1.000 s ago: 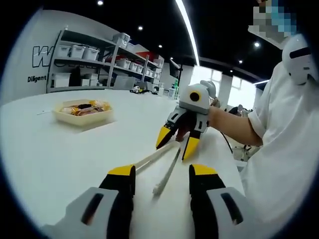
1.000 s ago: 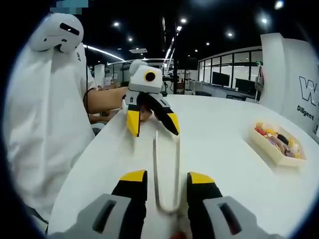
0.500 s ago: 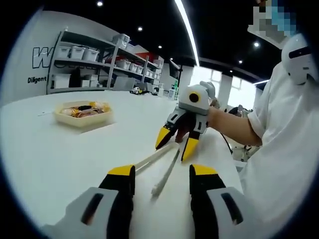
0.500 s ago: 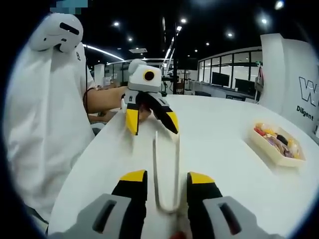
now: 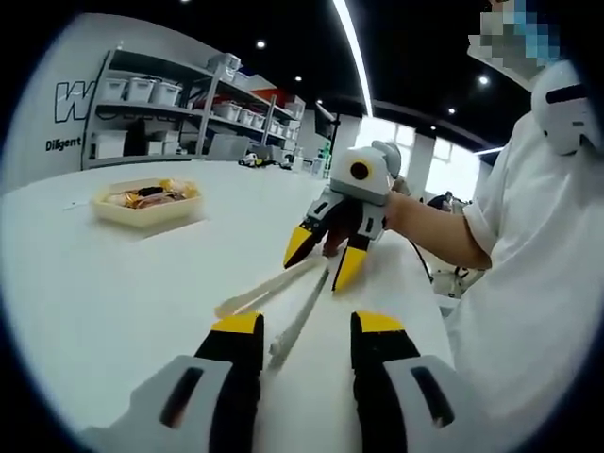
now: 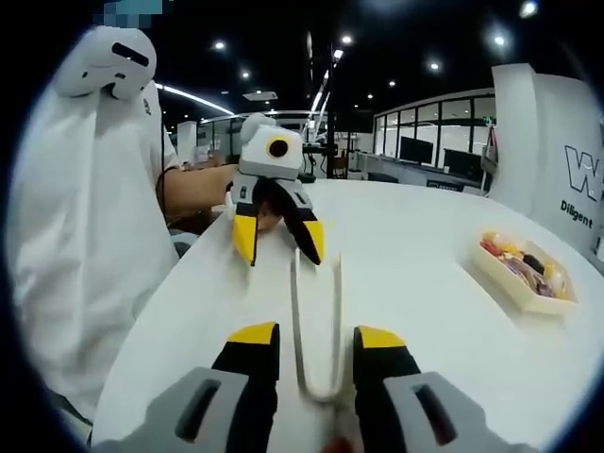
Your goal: Place the target food into the container with the food tongs after gripping and lifting it, then release it inside without dropping or visibly crushing the food.
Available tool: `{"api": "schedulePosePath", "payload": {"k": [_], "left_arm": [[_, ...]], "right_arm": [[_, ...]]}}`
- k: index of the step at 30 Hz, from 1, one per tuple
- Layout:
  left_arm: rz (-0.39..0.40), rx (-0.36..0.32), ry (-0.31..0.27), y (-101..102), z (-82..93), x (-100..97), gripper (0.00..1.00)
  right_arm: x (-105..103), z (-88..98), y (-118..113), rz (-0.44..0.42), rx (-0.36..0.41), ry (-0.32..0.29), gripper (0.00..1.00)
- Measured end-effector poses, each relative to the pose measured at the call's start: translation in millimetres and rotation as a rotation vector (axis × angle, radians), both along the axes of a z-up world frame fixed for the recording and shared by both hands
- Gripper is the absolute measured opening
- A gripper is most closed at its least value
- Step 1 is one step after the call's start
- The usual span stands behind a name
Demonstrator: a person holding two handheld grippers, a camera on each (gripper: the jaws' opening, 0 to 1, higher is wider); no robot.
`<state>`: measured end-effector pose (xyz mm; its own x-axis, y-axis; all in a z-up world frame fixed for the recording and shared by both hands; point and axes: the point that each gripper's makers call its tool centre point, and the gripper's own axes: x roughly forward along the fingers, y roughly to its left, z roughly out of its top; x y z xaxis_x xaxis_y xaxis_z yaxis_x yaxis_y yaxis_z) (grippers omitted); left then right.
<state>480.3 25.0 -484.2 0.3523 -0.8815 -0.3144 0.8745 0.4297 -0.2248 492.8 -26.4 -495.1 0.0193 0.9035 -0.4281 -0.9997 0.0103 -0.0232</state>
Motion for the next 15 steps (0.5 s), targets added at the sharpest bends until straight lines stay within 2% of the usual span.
{"api": "schedulePosePath", "payload": {"k": [15], "left_arm": [[-0.012, -0.002, 0.01, -1.5, -0.6, -3.4, 0.35]], "right_arm": [[-0.7, 0.6, -0.2, -0.001, 0.002, 0.001, 0.25]]}}
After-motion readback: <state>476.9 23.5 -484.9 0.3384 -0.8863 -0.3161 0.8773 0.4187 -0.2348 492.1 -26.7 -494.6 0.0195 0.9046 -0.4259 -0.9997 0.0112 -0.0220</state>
